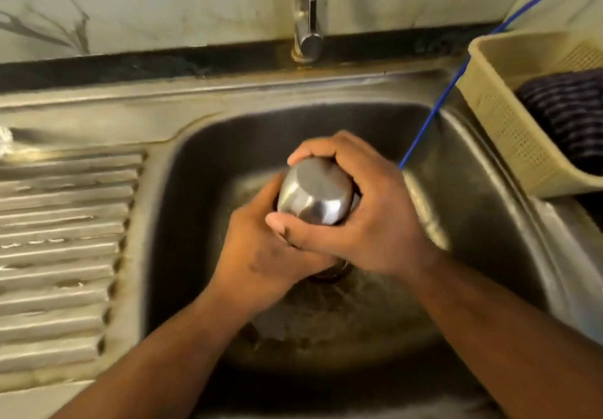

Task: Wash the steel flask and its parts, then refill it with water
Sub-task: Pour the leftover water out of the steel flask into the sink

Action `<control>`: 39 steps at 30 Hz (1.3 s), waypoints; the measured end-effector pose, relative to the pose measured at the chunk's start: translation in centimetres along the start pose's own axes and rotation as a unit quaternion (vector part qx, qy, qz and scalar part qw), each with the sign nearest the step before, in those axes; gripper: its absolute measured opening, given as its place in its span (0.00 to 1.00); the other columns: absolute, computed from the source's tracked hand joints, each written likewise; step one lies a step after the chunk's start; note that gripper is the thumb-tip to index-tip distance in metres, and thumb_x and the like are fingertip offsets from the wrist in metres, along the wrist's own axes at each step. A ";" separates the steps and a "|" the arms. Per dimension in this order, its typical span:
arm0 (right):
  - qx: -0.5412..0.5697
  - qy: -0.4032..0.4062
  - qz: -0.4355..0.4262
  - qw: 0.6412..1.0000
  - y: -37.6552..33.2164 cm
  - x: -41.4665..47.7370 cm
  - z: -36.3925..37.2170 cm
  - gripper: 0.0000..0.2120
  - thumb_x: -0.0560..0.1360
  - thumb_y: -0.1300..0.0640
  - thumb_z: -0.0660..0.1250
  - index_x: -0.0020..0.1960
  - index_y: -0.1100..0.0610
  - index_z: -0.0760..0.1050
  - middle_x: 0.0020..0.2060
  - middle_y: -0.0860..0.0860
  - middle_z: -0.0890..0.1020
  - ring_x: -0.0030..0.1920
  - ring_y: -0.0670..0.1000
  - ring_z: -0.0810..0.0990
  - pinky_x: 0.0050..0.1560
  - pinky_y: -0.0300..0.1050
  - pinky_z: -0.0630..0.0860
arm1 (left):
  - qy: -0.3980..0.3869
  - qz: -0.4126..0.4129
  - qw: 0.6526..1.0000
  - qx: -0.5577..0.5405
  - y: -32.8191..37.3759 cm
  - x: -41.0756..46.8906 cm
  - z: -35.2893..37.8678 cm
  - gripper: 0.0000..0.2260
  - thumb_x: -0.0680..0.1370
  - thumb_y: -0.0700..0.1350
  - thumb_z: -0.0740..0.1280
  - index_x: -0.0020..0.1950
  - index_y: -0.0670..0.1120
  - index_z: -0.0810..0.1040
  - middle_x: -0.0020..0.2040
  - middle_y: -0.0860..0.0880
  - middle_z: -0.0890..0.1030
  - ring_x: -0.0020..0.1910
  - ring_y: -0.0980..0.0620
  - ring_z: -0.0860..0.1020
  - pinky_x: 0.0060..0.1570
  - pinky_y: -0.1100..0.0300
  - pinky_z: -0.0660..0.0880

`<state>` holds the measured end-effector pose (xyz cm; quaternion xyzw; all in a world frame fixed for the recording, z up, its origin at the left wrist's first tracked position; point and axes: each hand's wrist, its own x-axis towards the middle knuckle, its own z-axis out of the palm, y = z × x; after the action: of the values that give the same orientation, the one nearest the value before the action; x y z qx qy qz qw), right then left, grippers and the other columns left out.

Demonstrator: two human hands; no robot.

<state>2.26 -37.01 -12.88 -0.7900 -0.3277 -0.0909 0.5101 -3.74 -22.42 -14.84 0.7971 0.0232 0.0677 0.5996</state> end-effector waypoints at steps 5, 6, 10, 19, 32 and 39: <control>0.070 0.055 -0.058 0.994 -0.7 -1.0 -0.3 0.22 0.68 0.51 0.81 0.54 0.63 0.78 0.47 0.52 0.82 0.48 0.51 0.81 0.51 0.45 0.77 | -0.010 0.073 0.995 0.063 2.1 -1.3 0.1 0.28 0.61 0.40 0.82 0.59 0.46 0.79 0.47 0.54 0.85 0.48 0.58 0.84 0.43 0.66 0.79; 0.092 0.068 -0.058 0.992 -0.7 -1.0 -0.2 0.21 0.69 0.52 0.80 0.53 0.63 0.78 0.46 0.52 0.82 0.47 0.50 0.82 0.50 0.45 0.78 | -0.007 0.080 0.994 0.076 2.4 -1.6 0.2 0.26 0.61 0.43 0.83 0.57 0.46 0.80 0.45 0.55 0.85 0.46 0.59 0.84 0.41 0.68 0.79; 0.145 0.102 -0.050 0.983 -1.6 -1.1 0.3 0.17 0.69 0.55 0.81 0.51 0.62 0.78 0.39 0.47 0.82 0.38 0.43 0.80 0.41 0.39 0.76 | 0.013 0.115 0.988 0.099 3.2 -2.3 0.4 0.16 0.62 0.48 0.78 0.47 0.51 0.80 0.41 0.56 0.85 0.41 0.60 0.84 0.38 0.64 0.80; 0.112 0.089 -0.045 0.989 -5.7 -1.2 -2.2 0.16 0.64 0.48 0.80 0.46 0.55 0.82 0.37 0.45 0.83 0.36 0.41 0.78 0.41 0.42 0.79 | 0.010 0.127 0.990 0.064 6.5 -4.4 0.4 0.13 0.61 0.44 0.77 0.45 0.47 0.85 0.42 0.50 0.87 0.43 0.52 0.86 0.44 0.58 0.83; 0.030 0.030 -0.051 0.998 -7.1 -1.1 -2.4 0.20 0.66 0.48 0.82 0.54 0.53 0.82 0.45 0.45 0.84 0.45 0.45 0.84 0.46 0.39 0.80 | -0.130 0.142 0.980 0.055 6.7 -4.5 -2.5 0.19 0.71 0.42 0.79 0.61 0.49 0.81 0.53 0.47 0.86 0.55 0.50 0.84 0.61 0.45 0.79; 0.035 -0.005 -0.082 0.996 -8.1 -0.8 -2.6 0.20 0.65 0.44 0.77 0.52 0.54 0.83 0.44 0.46 0.82 0.44 0.46 0.82 0.43 0.38 0.78 | -0.188 0.149 0.970 0.020 7.0 -4.3 -3.2 0.22 0.72 0.41 0.78 0.65 0.48 0.79 0.56 0.45 0.84 0.58 0.47 0.83 0.63 0.45 0.78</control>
<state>-2.80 -37.50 -5.99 -0.7425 -0.3969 -0.1171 0.5268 -8.79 -21.78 -7.63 0.8017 -0.2080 0.0045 0.5604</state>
